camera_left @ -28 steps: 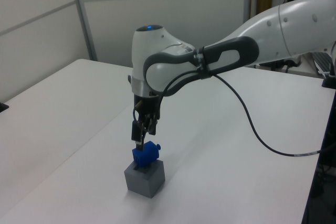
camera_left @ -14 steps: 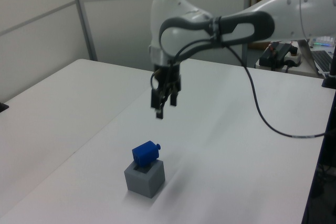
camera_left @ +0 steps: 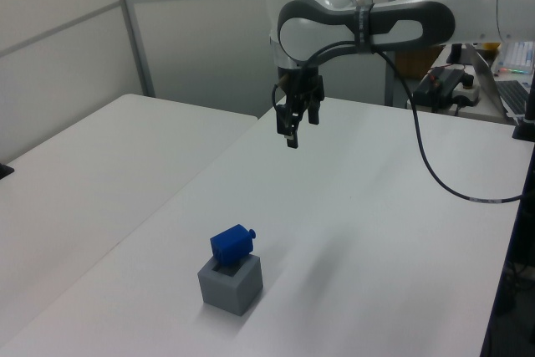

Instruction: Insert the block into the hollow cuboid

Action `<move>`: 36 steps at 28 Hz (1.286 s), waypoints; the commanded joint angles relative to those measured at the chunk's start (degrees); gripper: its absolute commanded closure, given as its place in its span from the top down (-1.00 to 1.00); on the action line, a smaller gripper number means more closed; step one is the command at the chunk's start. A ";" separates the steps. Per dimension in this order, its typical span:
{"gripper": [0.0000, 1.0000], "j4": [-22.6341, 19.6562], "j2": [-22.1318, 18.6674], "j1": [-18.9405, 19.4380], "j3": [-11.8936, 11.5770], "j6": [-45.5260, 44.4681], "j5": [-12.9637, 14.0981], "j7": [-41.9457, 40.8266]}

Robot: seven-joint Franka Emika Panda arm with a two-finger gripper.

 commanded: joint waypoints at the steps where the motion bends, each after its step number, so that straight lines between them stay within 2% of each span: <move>1: 1.00 0.93 0.01 0.63 -1.99 -3.16 -1.84 1.54; 4: 1.00 0.93 0.18 0.54 -2.52 -3.35 -2.01 2.15; 7: 1.00 0.93 0.27 -0.08 -4.45 -3.26 -2.01 2.15; 11: 1.00 0.93 0.45 -0.78 -4.81 -3.17 -2.10 1.80; 18: 1.00 0.93 1.06 -2.27 -4.90 -2.38 -2.28 1.01; 36: 1.00 0.93 1.50 -1.66 -4.11 -2.47 -1.84 0.83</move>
